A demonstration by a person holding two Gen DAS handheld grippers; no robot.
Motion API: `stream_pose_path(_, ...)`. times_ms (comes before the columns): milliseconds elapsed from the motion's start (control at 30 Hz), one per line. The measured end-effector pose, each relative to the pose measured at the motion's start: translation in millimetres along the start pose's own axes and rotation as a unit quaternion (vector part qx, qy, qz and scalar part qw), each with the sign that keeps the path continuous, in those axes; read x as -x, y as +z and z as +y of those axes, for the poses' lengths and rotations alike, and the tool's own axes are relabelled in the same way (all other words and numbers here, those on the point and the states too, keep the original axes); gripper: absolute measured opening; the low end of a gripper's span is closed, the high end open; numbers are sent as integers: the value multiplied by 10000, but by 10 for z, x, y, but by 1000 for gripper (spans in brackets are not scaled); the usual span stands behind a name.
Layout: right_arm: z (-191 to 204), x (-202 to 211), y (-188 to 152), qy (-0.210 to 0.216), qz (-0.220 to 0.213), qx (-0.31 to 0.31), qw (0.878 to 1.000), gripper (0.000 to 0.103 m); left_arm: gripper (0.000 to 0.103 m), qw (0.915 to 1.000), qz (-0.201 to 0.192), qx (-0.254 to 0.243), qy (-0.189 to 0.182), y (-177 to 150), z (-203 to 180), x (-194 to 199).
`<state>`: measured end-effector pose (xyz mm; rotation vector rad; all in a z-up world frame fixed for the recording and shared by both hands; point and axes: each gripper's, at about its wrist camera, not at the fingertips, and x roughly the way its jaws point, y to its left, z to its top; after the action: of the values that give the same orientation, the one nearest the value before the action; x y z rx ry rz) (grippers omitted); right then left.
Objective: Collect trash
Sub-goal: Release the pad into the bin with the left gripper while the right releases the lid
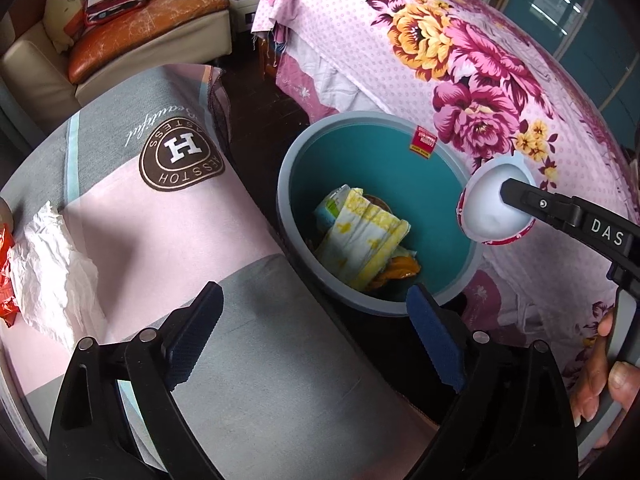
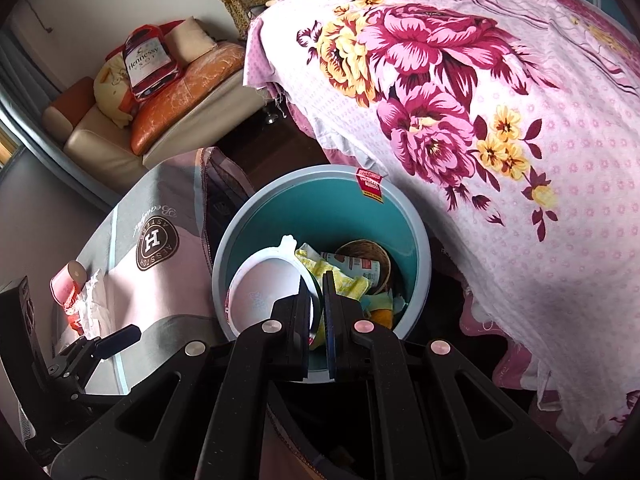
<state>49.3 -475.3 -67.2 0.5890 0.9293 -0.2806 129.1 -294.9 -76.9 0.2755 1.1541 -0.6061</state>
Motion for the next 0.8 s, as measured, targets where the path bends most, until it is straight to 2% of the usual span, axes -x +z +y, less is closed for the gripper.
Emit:
stream_pose_path(300, 127, -111, 6, -140, 116, 95, 9998, 10, 94, 10000, -15, 74, 29, -174, 185, 58)
stream_pose_path(367, 176, -150, 3, -147, 187, 158, 9996, 18, 94, 9999, -16, 86, 58, -212, 231, 63)
stream_pose_path(400, 206, -162, -2, -143, 205, 180, 9995, 35, 94, 9999, -16, 95, 77, -226, 253, 65)
stream_pose_path(433, 239, -170, -9, -156, 210, 202, 9995, 44, 94, 9999, -11, 112, 83, -237, 277, 68)
stream_pose_path(533, 324, -176, -18, -155, 211, 272, 9993, 47, 94, 9998, -5, 188, 42, -262, 344, 77)
stream_pose_path(600, 348, -181, -22, -152, 240, 257, 9993, 57, 94, 9997, 18, 258, -45, -284, 382, 79)
stream_pose_path(667, 354, -168, -27, -211, 229, 242, 9992, 60, 94, 9993, 54, 343, -145, -311, 421, 79)
stream_pose_path(733, 348, -158, -39, -223, 265, 191, 9992, 73, 94, 9990, 73, 401, -161, -333, 452, 83)
stream_pose_path(800, 349, -136, -59, -248, 272, 151, 9992, 73, 94, 9988, 82, 450, -157, -361, 490, 102)
